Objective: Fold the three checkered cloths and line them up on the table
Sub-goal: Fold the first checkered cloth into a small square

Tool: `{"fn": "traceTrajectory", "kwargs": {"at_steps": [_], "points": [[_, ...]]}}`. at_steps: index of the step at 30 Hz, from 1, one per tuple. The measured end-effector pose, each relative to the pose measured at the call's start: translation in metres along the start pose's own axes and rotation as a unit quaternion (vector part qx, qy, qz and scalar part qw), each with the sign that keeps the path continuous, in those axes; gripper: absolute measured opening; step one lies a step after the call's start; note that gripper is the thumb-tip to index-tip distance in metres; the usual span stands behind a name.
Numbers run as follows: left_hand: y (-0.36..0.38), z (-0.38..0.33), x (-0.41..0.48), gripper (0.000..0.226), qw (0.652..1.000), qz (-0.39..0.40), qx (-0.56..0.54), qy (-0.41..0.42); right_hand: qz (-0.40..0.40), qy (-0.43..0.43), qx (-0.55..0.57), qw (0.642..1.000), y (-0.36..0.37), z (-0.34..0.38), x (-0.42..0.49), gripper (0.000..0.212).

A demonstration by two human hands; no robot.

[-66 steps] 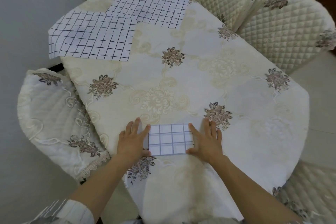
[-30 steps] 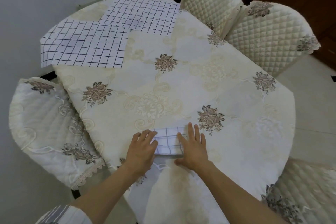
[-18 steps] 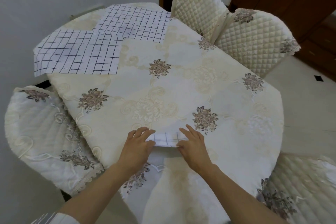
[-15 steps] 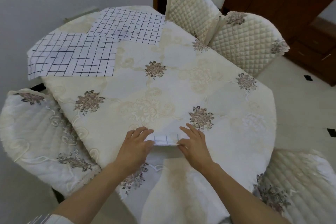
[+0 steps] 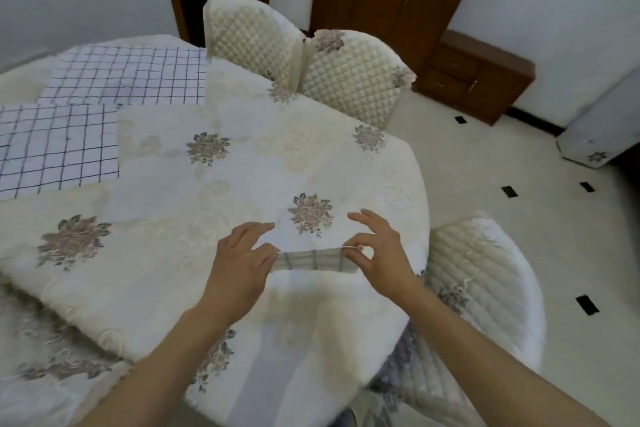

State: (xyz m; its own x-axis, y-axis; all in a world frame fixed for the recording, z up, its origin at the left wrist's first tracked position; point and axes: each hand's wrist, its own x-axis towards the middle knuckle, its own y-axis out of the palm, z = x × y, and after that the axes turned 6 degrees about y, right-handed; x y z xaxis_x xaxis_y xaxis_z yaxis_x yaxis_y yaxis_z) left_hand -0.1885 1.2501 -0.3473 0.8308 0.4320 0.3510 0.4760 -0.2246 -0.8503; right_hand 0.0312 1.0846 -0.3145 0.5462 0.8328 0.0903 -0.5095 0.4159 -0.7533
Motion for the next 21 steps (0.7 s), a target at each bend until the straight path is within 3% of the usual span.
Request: {"fn": "traceTrajectory", "kwargs": {"at_steps": [10,14,21], "points": [[-0.023,-0.12,0.025,0.039,0.999,0.0,0.019,0.031,-0.084,-0.022,0.149,0.985,-0.087,-0.042,-0.043,0.007],[-0.014,-0.198,0.039,0.027,0.999,0.0,0.027,0.039,-0.111,-0.051,0.161,0.979,-0.142,-0.083,-0.076,0.008],[0.003,-0.313,0.077,0.058,1.0,0.013,-0.013,0.024,-0.148,-0.033,0.153,0.977,-0.241,-0.141,-0.127,0.004]]}}
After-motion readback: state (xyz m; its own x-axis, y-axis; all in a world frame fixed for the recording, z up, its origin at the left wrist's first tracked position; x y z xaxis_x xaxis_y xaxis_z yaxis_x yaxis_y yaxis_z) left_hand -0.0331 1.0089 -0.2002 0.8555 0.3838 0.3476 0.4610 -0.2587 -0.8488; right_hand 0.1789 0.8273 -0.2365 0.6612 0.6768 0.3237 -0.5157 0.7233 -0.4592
